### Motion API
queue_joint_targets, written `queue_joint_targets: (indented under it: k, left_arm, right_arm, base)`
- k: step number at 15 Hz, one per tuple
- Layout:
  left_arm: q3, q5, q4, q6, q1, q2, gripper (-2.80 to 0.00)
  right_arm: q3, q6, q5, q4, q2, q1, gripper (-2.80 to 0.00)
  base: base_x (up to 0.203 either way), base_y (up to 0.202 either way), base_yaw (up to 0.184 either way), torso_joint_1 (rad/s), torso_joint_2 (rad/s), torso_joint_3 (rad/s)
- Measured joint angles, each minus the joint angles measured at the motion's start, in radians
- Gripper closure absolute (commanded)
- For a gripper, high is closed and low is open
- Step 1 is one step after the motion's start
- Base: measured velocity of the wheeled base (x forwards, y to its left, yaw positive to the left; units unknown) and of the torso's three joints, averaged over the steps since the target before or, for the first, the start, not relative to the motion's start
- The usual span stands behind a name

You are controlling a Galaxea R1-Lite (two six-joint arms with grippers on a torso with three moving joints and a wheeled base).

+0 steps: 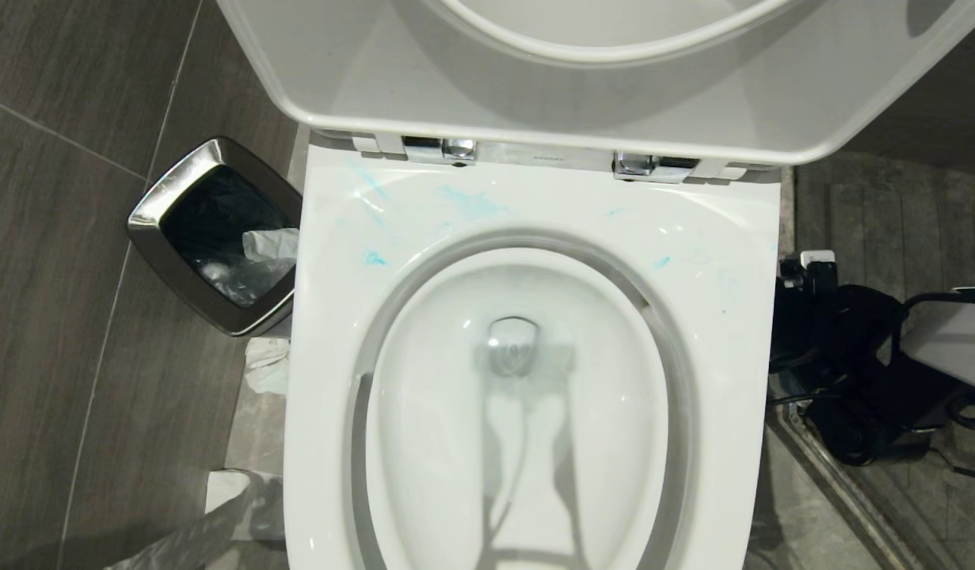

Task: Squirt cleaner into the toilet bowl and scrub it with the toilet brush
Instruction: Pour in the cleaning agent

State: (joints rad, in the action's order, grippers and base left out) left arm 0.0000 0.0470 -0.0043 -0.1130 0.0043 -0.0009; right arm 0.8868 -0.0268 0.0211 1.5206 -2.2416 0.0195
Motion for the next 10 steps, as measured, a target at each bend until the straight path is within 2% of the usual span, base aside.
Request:
queue_joint_targets:
  k: [3, 7, 10]
  left_arm:
    - [0.000, 0.000, 0.001, 0.000, 0.000, 0.000, 0.00]
    - [0.000, 0.000, 0.000, 0.000, 0.000, 0.000, 0.00]
    - [0.000, 0.000, 0.000, 0.000, 0.000, 0.000, 0.00]
  right_arm:
    - [0.100, 0.012, 0.000, 0.000, -0.054, 0.020, -2.80]
    - [0.158, 0.019, -0.005, 0.000, -0.101, 0.029, -2.80]
    - [0.228, 0.073, -0.041, 0.000, -0.120, 0.029, -2.80]
  base:
    - [0.000, 0.000, 0.000, 0.000, 0.00, 0.000]
    - [0.000, 0.000, 0.000, 0.000, 0.00, 0.000]
    - [0.000, 0.000, 0.000, 0.000, 0.00, 0.000]
